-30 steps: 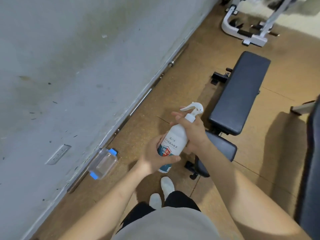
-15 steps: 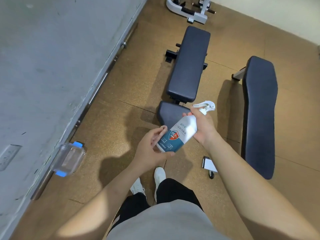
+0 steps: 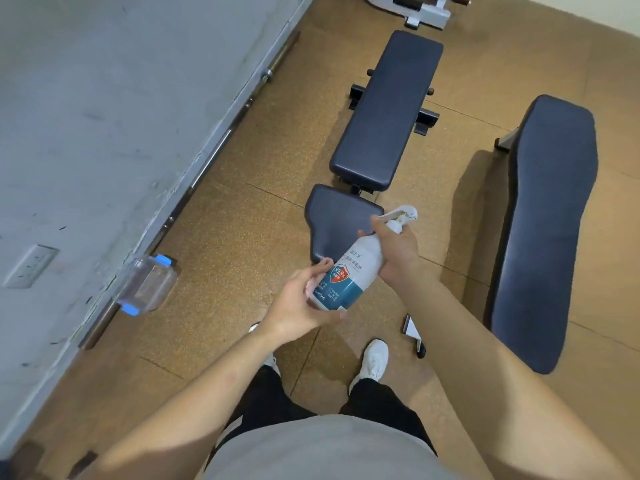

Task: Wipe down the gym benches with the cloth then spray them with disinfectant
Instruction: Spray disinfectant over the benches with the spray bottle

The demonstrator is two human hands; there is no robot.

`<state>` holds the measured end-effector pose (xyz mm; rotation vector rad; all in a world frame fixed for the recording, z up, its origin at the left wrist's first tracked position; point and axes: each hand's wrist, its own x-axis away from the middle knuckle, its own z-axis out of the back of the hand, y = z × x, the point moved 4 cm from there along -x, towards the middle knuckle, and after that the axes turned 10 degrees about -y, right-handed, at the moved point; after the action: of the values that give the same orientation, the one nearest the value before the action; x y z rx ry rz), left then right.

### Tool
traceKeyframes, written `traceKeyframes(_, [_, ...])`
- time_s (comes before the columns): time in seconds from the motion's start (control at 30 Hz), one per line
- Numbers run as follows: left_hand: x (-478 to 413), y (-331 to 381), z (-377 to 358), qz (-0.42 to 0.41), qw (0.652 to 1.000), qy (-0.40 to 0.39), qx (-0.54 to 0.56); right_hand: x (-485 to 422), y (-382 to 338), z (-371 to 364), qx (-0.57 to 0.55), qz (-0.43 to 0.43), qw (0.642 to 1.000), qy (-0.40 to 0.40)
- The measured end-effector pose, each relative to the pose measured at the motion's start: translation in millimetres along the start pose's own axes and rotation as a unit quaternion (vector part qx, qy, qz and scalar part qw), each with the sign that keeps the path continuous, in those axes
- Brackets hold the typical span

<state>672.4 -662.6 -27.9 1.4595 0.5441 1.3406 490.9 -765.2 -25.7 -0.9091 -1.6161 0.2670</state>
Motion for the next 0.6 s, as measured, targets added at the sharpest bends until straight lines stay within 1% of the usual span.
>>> traceKeyframes(0.07, [-8, 6, -22, 0.017, 0.999, 0.042, -0.014, -6, -11, 19, -0.012, 0.004, 1.0, -0.006])
traceKeyframes(0.2, [-19, 21, -65, 0.034, 0.994, 0.101, -0.021, -14, -33, 50, 0.031, -0.003, 0.999, -0.023])
traceKeyframes(0.3, [-19, 31, -97, 0.043, 0.992, 0.115, -0.001, -18, -43, 71, 0.041, -0.007, 0.998, -0.046])
traceKeyframes(0.4, [-20, 33, -126, 0.058, 0.99, 0.127, 0.027, -24, -55, 84, 0.054, 0.028, 0.995, -0.084])
traceKeyframes(0.5, [-27, 33, -139, 0.058, 0.986, 0.149, 0.053, -30, -62, 92, 0.085, 0.032, 0.991, -0.103])
traceKeyframes(0.6, [-39, 35, -140, 0.042, 0.987, 0.143, 0.059, -34, -69, 98, 0.101, 0.029, 0.989, -0.101])
